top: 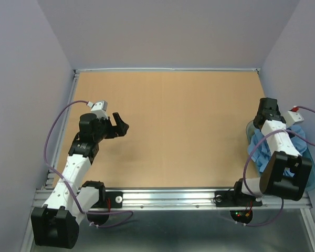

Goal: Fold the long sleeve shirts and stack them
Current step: Grab the shirt from the pile

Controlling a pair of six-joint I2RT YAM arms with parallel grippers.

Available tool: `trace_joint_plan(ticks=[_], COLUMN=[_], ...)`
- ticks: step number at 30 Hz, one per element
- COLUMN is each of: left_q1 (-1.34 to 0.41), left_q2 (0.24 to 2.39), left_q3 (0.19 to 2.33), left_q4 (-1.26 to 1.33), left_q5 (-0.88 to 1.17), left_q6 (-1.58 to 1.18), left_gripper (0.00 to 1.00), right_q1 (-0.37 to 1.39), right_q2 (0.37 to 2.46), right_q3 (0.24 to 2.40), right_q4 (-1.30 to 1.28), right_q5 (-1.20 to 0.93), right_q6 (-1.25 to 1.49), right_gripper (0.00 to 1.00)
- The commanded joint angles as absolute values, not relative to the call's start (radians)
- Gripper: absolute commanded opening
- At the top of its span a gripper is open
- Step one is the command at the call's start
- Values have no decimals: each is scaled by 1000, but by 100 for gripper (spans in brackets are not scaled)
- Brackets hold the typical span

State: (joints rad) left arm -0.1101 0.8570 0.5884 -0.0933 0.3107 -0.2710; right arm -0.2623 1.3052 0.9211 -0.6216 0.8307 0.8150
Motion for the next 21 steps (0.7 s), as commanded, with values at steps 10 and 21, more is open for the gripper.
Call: trace_joint_plan(ticks=[10, 21], left_q1=[-112, -112], left_q2=[807, 831], left_q3=[583, 589], left_q4=[-11, -5], left_q5=[327, 345], left_q6=[-256, -256], left_gripper=[98, 97], right_q1=[-325, -324], right_q2=[1425, 1168], right_q3=[815, 988], right_q4=[-560, -557], right_q5=[801, 847], right_q6=[960, 692], right_gripper=[51, 1])
